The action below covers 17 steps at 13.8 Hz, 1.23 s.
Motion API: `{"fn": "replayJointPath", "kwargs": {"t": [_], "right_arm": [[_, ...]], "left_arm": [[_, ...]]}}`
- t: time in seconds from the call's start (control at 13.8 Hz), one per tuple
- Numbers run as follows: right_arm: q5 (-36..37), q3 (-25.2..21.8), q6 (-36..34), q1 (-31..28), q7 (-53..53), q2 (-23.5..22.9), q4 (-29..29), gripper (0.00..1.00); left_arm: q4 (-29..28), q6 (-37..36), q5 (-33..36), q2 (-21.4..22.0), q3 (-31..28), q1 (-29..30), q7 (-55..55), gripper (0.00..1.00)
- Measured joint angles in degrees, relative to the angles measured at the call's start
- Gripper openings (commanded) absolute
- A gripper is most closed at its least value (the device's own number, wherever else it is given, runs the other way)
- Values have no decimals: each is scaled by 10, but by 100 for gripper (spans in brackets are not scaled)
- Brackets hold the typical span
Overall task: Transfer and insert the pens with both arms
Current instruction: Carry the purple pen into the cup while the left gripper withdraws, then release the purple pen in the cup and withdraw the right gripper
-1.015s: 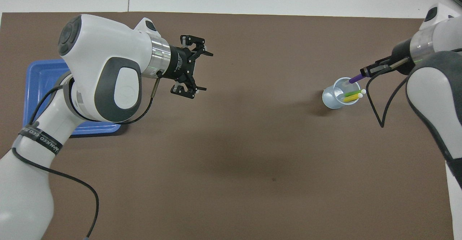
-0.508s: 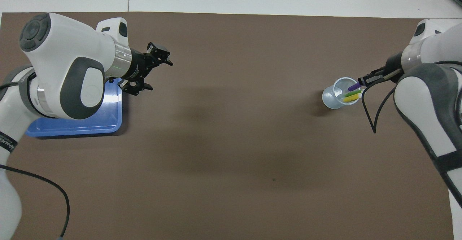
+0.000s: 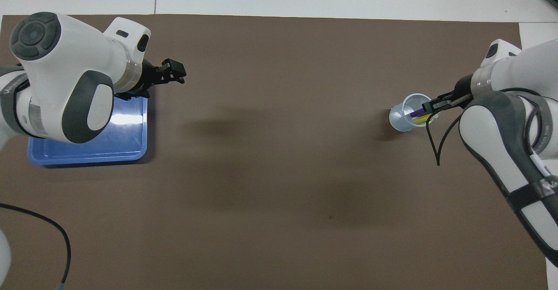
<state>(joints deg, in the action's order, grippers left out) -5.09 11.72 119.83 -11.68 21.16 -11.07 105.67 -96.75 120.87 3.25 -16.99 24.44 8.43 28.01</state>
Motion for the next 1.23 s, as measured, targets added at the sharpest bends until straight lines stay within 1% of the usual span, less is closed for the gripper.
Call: {"fn": "replayJointPath", "kwargs": {"t": [0.22, 0.36, 0.51, 0.65, 0.73, 0.94, 1.16, 1.23], "right_arm": [[0, 0, -6, 0, -23, 7, -1, 100], [0, 0, -31, 0, -33, 21, -10, 100], [0, 0, -66, 0, -41, 44, -18, 100], [0, 0, -105, 0, -52, 74, -21, 100], [0, 0, -122, 0, -58, 89, -21, 100], [0, 0, -176, 0, -68, 134, -22, 100], [0, -1, -223, -4, -71, 177, -22, 100], [0, -1, -236, -5, -71, 189, -22, 100]], "left_arm": [[2, 0, 19, 2, -2, 23, -113, 100], [7, -11, 47, 3, -2, 34, -146, 100], [30, -66, 79, 7, 0, 35, -150, 100], [61, -139, 86, 21, 1, 35, -154, 100], [69, -163, 87, 31, 0, 35, -158, 100], [72, -190, 87, 61, -1, 36, -166, 100], [71, -222, 87, 71, -3, 38, -168, 100], [71, -232, 86, 76, -13, 34, -169, 100]]}}
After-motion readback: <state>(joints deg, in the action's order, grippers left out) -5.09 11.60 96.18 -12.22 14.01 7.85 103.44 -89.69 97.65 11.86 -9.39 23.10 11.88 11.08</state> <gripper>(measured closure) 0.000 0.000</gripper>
